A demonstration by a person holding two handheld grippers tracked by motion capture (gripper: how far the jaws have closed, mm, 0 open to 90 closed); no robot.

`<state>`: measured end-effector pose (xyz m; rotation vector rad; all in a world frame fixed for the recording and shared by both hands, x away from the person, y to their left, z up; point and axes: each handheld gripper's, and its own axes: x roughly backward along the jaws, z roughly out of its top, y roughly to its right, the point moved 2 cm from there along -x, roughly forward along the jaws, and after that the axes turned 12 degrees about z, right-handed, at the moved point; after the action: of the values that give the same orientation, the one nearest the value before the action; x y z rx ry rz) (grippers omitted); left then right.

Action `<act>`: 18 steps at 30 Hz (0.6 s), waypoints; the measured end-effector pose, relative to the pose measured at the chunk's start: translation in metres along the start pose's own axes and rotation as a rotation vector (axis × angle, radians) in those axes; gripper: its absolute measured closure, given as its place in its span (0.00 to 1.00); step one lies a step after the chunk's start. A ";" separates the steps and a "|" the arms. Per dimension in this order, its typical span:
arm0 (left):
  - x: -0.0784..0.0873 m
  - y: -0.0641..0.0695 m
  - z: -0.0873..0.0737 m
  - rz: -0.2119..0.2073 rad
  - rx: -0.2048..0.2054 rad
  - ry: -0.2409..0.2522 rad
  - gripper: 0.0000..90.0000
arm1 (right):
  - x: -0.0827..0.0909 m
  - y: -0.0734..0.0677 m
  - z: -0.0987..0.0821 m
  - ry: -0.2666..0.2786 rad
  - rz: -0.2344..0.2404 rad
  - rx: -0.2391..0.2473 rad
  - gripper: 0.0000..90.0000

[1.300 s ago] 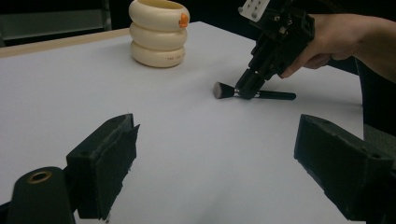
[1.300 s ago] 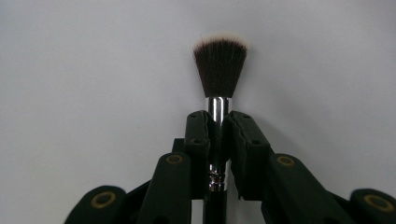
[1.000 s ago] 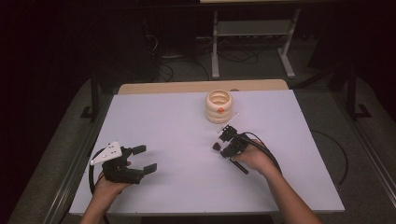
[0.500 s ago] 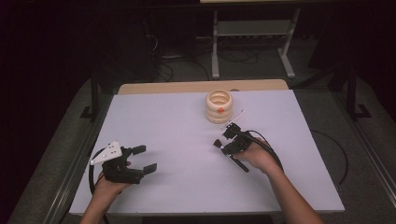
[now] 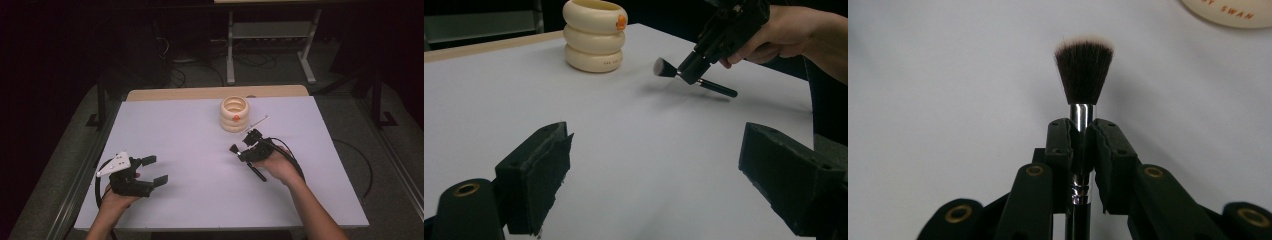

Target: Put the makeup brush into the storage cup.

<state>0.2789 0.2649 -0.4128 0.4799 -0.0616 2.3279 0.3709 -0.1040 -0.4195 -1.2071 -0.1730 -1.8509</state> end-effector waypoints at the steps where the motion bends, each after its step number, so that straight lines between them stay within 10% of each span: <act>1: 0.000 0.000 0.000 0.000 -0.002 -0.001 0.14 | 0.001 0.001 0.000 0.007 0.002 0.003 0.85; 18: 0.001 0.001 0.000 0.002 0.003 0.003 0.14 | 0.014 0.005 -0.002 0.110 0.017 -0.011 0.85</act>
<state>0.2781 0.2650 -0.4121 0.4779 -0.0577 2.3308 0.3716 -0.1169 -0.4111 -1.1077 -0.0913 -1.9005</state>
